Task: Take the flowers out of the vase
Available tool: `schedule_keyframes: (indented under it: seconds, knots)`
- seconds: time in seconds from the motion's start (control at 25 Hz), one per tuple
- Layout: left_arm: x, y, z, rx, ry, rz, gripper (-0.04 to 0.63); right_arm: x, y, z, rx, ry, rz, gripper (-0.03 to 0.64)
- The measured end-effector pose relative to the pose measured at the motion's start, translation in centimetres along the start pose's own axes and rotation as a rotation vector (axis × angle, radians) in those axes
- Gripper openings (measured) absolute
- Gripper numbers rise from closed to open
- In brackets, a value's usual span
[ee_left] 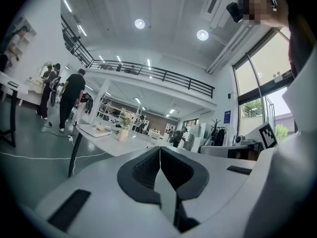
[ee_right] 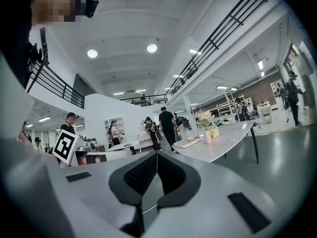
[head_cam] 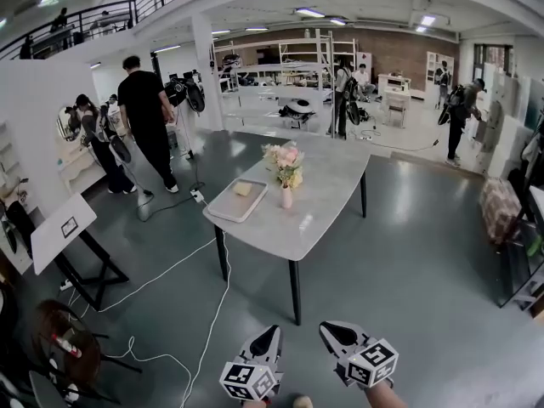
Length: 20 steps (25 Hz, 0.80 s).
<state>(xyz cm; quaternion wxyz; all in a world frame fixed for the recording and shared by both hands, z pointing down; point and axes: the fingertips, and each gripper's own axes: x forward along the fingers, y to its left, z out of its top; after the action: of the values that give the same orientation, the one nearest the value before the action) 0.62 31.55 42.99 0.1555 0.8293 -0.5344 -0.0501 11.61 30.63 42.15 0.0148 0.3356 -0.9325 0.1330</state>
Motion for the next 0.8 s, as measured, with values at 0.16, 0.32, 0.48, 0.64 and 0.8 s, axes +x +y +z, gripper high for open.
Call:
schedule_keyframes:
  seconds: [0.16, 0.32, 0.48, 0.64, 0.8]
  knots:
    - [1.2, 1.7, 1.0, 0.006, -0.006, -0.011, 0.017, 2.1, -0.3, 0.5, -0.008, -0.002, 0.003, 0.021]
    - [2.2, 3.5, 1.2, -0.005, -0.011, -0.01, 0.017, 4.2, -0.7, 0.4, -0.017, 0.01, 0.009, 0.021]
    - [2.8, 5.2, 1.6, -0.023, -0.024, 0.0, 0.017, 5.9, -1.0, 0.9, -0.033, 0.017, 0.012, 0.021]
    - [3.2, 6.7, 1.6, -0.053, -0.035, 0.011, 0.017, 7.4, -1.3, 0.7, -0.039, 0.033, 0.015, 0.021]
    - [3.5, 7.9, 0.9, -0.077, -0.026, 0.023, 0.017, 8.4, -1.7, -0.1, -0.021, 0.053, 0.011, 0.021]
